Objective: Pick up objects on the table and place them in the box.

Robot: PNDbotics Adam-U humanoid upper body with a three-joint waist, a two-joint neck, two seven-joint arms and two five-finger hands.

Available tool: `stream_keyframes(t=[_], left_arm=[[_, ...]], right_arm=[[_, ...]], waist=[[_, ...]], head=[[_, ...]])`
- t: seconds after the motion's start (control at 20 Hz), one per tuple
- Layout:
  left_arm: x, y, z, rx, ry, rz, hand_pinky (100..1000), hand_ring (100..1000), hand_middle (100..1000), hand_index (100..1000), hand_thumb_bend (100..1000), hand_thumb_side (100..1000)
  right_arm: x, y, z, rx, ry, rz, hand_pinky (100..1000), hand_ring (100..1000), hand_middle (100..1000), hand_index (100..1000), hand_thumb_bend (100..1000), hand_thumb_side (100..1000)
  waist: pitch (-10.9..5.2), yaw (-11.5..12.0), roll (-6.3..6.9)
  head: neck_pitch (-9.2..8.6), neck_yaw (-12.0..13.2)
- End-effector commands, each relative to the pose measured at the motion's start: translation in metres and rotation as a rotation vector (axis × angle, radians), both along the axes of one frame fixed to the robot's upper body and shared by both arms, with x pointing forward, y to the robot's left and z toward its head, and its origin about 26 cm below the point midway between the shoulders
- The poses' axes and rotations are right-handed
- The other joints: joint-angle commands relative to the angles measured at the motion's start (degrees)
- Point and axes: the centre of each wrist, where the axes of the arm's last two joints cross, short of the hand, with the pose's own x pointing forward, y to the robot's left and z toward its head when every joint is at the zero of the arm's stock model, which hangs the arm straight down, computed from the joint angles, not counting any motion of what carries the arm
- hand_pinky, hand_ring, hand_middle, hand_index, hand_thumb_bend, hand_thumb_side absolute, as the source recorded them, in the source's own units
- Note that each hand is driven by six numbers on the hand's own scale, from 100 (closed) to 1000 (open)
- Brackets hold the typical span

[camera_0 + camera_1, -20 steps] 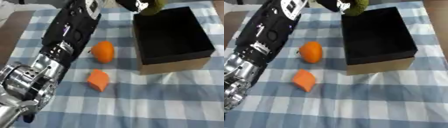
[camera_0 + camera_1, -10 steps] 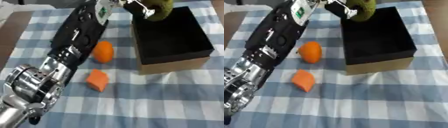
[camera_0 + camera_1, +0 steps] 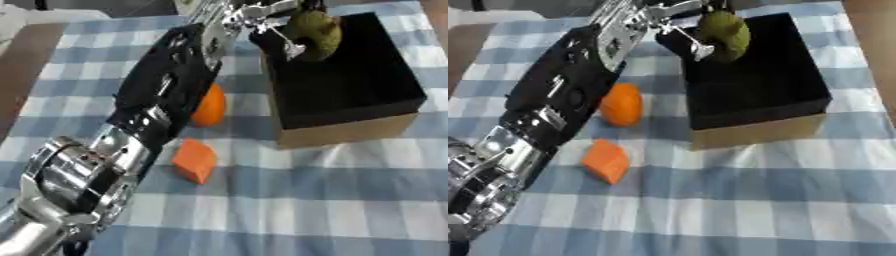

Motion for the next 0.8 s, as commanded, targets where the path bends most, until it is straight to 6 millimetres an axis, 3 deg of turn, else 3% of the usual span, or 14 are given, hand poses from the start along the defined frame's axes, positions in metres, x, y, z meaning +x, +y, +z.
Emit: stream_keyframes(t=[0.05,0.25,0.35,0.4,0.45,0.65,0.8], left_arm=[[-0.0025,-0.0007,0.0144,0.017,-0.051,-0.027,866,884,845,929,120,159],[-0.0018,0.0032,0.0157,0.042,-0.093,0.011,885,913,866,958,289,225],[-0.001,0.0043,0.0134,0.054,-0.111,0.034,884,915,867,961,316,262],[-0.0006,0.0045,0.012,0.056,-0.118,0.038,887,920,872,977,330,356],[-0.0004,0.0046,0.0111,0.056,-0.124,0.04,892,925,877,988,353,389],[-0.0008,0.0047,0.0115,0.022,-0.128,0.026,889,923,869,984,289,410],[-0.0023,0.0076,0.0192,-0.036,-0.126,0.022,882,915,859,961,165,339]], right_arm=[[-0.0017,-0.0029,0.0067,-0.011,-0.016,-0.002,923,1000,418,902,100,470],[-0.0018,-0.003,0.0064,-0.01,-0.014,-0.003,924,1000,417,903,100,470],[-0.0019,-0.0031,0.0061,-0.01,-0.013,-0.004,924,1000,416,903,100,470],[-0.002,-0.003,0.0059,-0.01,-0.013,-0.004,924,1000,415,903,100,470],[-0.0021,-0.003,0.0056,-0.009,-0.012,-0.004,924,1000,415,903,100,470],[-0.0025,-0.0033,0.0046,-0.009,-0.006,-0.007,925,1000,413,903,100,470],[-0.0029,-0.0038,0.0039,-0.009,-0.004,-0.009,925,1000,413,903,100,470]], waist=[[-1.67,-0.1,0.64],[-1.66,0.0,0.64],[-1.66,0.0,0.59],[-1.66,0.0,0.55],[-1.66,0.0,0.52],[-1.69,0.1,0.45],[-1.82,0.3,0.42]], head=[[-0.1,0.1],[0.05,0.1],[0.11,0.1],[0.14,0.1],[0.19,0.1],[0.42,0.2],[0.64,0.1]])
